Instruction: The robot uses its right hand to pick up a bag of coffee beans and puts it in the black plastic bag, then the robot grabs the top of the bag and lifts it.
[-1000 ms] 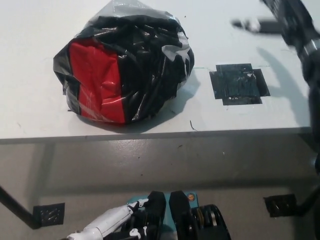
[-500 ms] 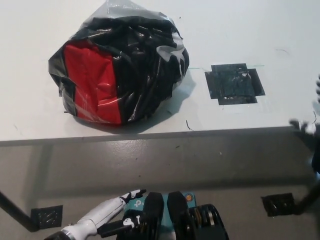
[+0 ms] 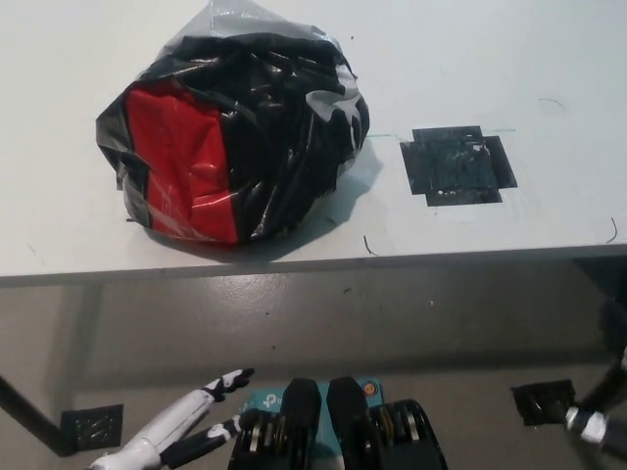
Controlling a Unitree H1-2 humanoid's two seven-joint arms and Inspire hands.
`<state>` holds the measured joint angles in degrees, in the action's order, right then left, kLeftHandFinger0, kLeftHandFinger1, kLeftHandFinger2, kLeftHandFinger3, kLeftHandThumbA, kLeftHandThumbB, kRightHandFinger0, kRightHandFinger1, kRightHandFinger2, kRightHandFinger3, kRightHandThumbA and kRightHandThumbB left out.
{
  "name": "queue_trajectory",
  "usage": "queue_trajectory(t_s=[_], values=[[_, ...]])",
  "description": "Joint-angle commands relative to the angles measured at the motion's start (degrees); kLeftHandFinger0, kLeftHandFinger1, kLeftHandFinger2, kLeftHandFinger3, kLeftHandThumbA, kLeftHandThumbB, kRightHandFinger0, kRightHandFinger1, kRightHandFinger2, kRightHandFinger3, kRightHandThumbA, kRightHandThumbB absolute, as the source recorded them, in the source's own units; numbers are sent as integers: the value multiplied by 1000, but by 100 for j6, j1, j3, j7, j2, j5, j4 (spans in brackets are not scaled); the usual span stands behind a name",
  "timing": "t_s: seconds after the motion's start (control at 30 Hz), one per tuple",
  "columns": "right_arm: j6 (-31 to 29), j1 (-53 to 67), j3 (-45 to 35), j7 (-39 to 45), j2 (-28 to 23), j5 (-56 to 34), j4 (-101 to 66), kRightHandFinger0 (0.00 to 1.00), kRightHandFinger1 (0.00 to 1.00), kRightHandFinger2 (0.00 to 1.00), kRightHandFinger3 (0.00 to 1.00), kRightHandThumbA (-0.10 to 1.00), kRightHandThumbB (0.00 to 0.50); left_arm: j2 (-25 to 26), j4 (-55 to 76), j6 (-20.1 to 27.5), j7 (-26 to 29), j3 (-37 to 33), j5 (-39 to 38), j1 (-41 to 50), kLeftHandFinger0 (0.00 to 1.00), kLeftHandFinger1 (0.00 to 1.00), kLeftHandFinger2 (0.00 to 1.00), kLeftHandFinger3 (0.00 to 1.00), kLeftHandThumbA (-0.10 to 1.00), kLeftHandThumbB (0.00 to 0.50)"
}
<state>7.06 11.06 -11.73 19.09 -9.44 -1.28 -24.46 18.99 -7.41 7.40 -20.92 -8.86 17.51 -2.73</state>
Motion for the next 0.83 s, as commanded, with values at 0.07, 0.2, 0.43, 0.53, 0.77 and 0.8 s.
queue_trajectory(t_s=[0.07, 0.2, 0.43, 0.53, 0.77, 0.8], values=[[-1874, 317, 600, 233, 194, -565, 103, 1000, 1000, 1000, 1000, 1000, 399, -327, 53, 1163, 764, 940, -1274, 572, 1000, 1000, 1000, 1000, 1000, 277], [-2356, 5, 772, 71, 306, -202, 1527, 1000, 1000, 1000, 1000, 1000, 348, -575, -224, 1622, 895, 1073, -1329, 677, 1000, 1000, 1000, 1000, 1000, 271], [-2903, -146, 948, 10, 365, -87, 3045, 1000, 1000, 1000, 1000, 1000, 400, -863, -443, 1866, 986, 1295, -1460, 1000, 1000, 1000, 1000, 1000, 1000, 327], [-3130, -155, 1013, 102, 368, -205, 3428, 1000, 1000, 1000, 1000, 1000, 351, -880, -605, 1952, 973, 1398, -1489, 1118, 1000, 1000, 1000, 1000, 1000, 317], [-3393, -230, 1032, -47, 356, -158, 3824, 1000, 1000, 1000, 1000, 1000, 393, -891, -799, 1953, 907, 1495, -1603, 1000, 1000, 1000, 1000, 1000, 1000, 290], [-3393, -230, 1032, -47, 356, -158, 3824, 1000, 1000, 1000, 1000, 1000, 393, -891, -799, 1953, 907, 1495, -1603, 1000, 1000, 1000, 1000, 1000, 1000, 290]])
